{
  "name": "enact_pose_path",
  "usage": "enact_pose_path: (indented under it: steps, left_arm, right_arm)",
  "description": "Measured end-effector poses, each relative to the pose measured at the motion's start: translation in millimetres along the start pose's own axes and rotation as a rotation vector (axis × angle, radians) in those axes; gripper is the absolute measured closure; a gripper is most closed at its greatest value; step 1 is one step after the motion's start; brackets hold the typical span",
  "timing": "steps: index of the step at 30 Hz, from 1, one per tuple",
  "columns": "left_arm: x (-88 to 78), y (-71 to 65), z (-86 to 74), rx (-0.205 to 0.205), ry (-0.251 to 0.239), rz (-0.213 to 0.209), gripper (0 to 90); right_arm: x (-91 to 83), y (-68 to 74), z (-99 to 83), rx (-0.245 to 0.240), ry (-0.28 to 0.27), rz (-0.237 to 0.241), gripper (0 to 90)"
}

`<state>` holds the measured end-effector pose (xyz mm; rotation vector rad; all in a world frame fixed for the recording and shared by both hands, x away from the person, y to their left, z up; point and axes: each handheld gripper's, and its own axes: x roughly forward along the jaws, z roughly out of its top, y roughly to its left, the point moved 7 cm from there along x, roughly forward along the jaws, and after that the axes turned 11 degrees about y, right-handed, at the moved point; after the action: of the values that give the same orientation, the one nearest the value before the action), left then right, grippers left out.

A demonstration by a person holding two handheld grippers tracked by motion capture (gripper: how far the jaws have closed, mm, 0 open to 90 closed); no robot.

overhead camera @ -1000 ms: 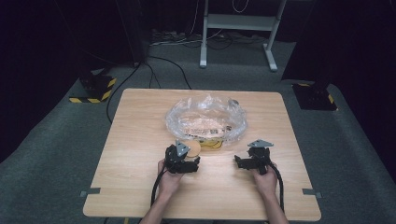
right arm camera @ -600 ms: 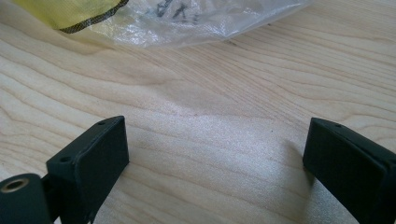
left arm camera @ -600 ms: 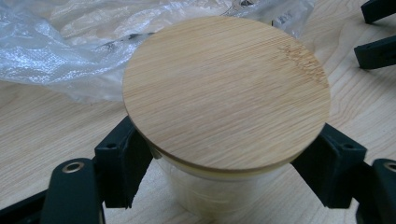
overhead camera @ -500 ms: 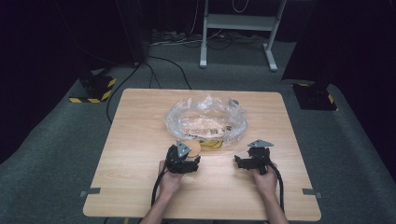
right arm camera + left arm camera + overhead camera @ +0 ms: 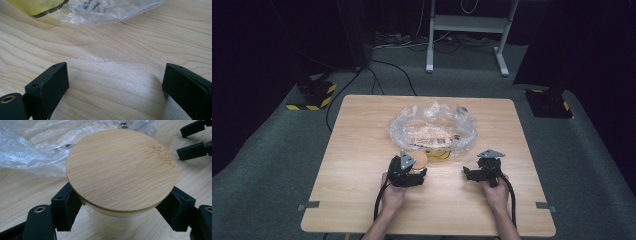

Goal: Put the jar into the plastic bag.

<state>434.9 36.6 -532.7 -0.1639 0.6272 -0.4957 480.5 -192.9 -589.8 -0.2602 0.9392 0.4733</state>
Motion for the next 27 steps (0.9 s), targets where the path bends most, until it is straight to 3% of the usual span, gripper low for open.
enact_pose_path:
  steps: [14,27]
  left_arm:
    - [-12.7,-13.2,21.8,-0.006,-0.015,-0.054,25.6]
    - [-15.2,-18.7,35.9,-0.004,0.000,-0.071,25.6]
  right_arm:
    - [0.0,0.0,0.0,-0.001,0.000,0.000,6.5]
    - [0.0,-0.1,0.0,-0.001,0.000,0.000,6.5]
